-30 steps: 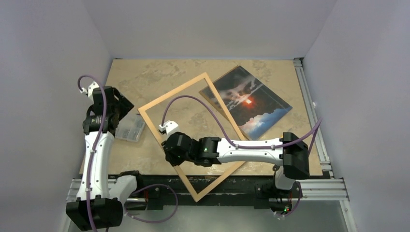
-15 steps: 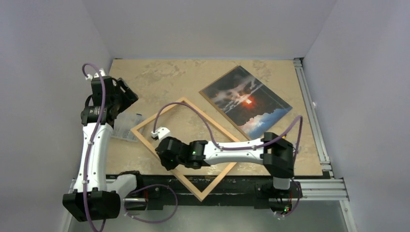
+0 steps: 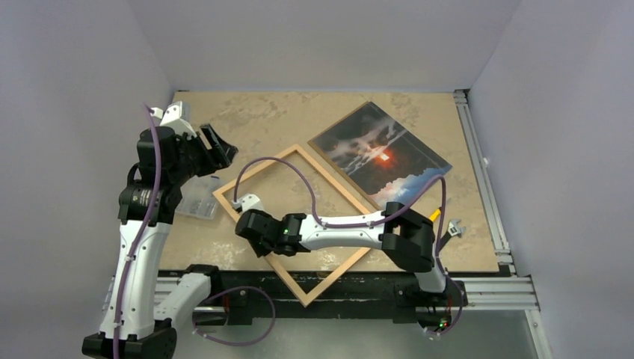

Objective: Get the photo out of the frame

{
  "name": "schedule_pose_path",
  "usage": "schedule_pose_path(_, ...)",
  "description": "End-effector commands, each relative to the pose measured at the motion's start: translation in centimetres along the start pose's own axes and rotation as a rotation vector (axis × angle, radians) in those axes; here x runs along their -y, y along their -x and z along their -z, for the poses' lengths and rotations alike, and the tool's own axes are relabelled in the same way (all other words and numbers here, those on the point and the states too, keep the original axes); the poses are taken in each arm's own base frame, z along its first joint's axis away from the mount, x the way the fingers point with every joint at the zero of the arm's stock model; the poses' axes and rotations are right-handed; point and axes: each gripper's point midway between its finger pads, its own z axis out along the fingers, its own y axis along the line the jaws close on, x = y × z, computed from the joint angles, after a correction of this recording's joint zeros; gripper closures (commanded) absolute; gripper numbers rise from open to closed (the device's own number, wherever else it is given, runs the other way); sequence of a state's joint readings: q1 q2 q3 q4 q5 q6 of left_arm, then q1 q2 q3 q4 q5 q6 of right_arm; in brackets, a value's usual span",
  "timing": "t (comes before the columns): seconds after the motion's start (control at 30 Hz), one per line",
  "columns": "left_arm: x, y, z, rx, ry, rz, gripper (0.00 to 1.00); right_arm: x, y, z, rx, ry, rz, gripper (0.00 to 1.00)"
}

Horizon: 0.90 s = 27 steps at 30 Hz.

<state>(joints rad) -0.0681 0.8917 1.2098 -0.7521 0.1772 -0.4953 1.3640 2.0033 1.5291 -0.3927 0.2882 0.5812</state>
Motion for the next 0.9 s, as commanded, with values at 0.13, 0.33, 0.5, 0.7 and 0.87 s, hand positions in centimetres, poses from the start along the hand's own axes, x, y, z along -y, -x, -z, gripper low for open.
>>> schedule_pose_path(0.13,0.3,-1.0,-0.5,-0.037,-0.038,-0.034,0.36,1.0,-0.4,1.9,0.031,-0.014,-0.093,1.0)
schedule_pose_path(0.33,0.0,-1.6,-0.8,-0.054,-0.037,-0.034,0.36,0.9,-2.3,1.5,-0.038,-0.03,-0.064,1.0)
schedule_pose_path(0.5,0.1,-1.9,-0.9,-0.062,-0.045,-0.027,0.36,-0.1,-2.7,-0.8,-0.06,-0.008,0.002,1.0)
schedule_pose_path(0.7,0.3,-1.9,-0.6,-0.065,-0.049,-0.04,0.35,-1.1,-1.4,-3.4,-0.045,-0.02,0.094,1.0)
schedule_pose_path(0.87,0.4,-2.0,-0.4,-0.069,-0.061,-0.044,0.35,-1.0,0.0,-5.0,-0.023,-0.036,0.144,1.0)
